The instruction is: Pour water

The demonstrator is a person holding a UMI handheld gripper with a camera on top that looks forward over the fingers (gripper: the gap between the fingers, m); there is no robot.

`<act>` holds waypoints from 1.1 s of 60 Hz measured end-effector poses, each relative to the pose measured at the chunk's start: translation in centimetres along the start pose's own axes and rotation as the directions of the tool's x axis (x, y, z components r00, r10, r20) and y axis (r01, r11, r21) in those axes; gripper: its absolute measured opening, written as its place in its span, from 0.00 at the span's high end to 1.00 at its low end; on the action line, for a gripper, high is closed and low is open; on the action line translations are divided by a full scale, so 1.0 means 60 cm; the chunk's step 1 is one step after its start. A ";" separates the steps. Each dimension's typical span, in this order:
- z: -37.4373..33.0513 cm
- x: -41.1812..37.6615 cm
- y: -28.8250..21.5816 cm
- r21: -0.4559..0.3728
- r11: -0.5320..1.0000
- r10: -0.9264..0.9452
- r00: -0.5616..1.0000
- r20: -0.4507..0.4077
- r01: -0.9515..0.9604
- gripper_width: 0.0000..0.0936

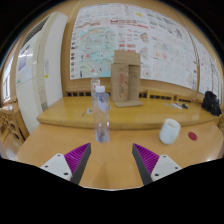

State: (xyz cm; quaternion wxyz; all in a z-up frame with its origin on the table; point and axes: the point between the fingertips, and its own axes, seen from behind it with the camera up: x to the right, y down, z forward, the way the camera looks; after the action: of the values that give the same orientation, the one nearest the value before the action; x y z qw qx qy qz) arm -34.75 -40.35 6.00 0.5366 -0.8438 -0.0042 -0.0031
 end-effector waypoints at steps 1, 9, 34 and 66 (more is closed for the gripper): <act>0.018 -0.008 -0.010 0.014 1.000 -0.002 1.000 0.005 0.002 0.09; 0.149 -0.054 -0.071 0.086 0.996 0.006 1.000 0.030 -0.009 0.09; 0.324 -0.081 -0.119 0.183 0.981 -0.073 0.997 0.032 0.066 0.48; 0.162 -0.091 -0.293 0.255 0.907 0.237 0.905 0.353 -0.337 0.69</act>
State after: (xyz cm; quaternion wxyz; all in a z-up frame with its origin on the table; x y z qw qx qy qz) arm -40.39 -24.11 17.77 0.6489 -0.7299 0.0356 0.2119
